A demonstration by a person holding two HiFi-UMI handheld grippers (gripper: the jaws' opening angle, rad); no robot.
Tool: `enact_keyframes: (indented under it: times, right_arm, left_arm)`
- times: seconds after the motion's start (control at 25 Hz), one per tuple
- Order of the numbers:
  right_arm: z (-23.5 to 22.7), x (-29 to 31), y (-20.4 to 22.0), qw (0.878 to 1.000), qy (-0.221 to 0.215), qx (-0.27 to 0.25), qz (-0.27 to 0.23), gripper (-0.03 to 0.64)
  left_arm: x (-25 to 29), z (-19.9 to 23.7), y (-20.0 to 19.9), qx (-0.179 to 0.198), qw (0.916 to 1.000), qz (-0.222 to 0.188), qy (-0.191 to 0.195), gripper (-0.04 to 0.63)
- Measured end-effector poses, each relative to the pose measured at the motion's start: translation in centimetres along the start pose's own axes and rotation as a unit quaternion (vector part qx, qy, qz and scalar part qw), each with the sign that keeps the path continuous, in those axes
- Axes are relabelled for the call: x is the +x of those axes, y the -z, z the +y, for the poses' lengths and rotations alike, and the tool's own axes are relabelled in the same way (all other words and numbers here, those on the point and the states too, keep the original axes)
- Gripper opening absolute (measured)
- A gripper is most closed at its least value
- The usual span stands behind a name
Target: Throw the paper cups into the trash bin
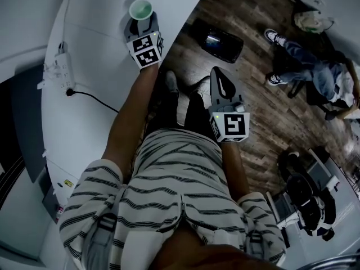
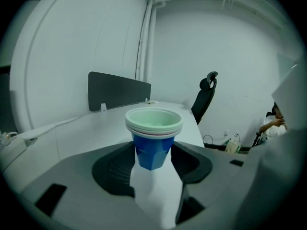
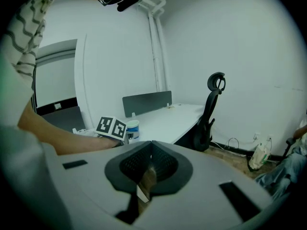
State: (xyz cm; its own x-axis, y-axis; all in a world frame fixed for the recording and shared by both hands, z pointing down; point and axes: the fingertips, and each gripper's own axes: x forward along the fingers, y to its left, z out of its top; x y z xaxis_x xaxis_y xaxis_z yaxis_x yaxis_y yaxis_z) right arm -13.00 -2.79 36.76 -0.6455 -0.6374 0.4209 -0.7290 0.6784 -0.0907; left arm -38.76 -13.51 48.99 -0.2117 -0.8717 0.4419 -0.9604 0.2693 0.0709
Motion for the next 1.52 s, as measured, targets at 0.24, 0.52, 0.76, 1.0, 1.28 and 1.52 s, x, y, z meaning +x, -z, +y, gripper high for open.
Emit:
enact_keyframes:
  times: [0.24, 0.52, 0.76, 1.0, 1.28, 1.52]
  right_arm:
    - [-0.7, -1.1, -0.6, 1.000, 0.011, 0.007, -0.017, 0.015]
    - [-1.7, -2.6, -1.6, 0.999, 0.025, 0.008, -0.038, 0.015]
    - [-2.9, -3.9, -2.8, 0.998, 0.036, 0.015, -0.058, 0.015]
    - [-4.0, -5.5, -3.7, 0.996, 0.050, 0.012, -0.073, 0.015]
    - [-5.4, -7.5, -4.5, 0.993, 0.074, 0.015, -0.088, 0.015]
    - [-6.6, -9.4, -5.0, 0.990, 0.093, 0.019, -0.101, 0.015]
  left_arm:
    - [-2.0, -1.6, -2.2, 0.011, 0.9997, -0.017, 0.016, 0.252]
    - [-5.0, -4.2, -4.7, 0.023, 0.9983, -0.030, 0.043, 0.252]
    - [-6.9, -7.1, -6.6, 0.033, 0.9963, -0.043, 0.067, 0.252]
    - [-8.6, -10.3, -7.8, 0.047, 0.9928, -0.057, 0.094, 0.252]
    - [-11.0, -13.3, -8.7, 0.055, 0.9890, -0.067, 0.120, 0.252]
    - [-13.5, -16.0, -9.5, 0.064, 0.9842, -0.077, 0.146, 0.252]
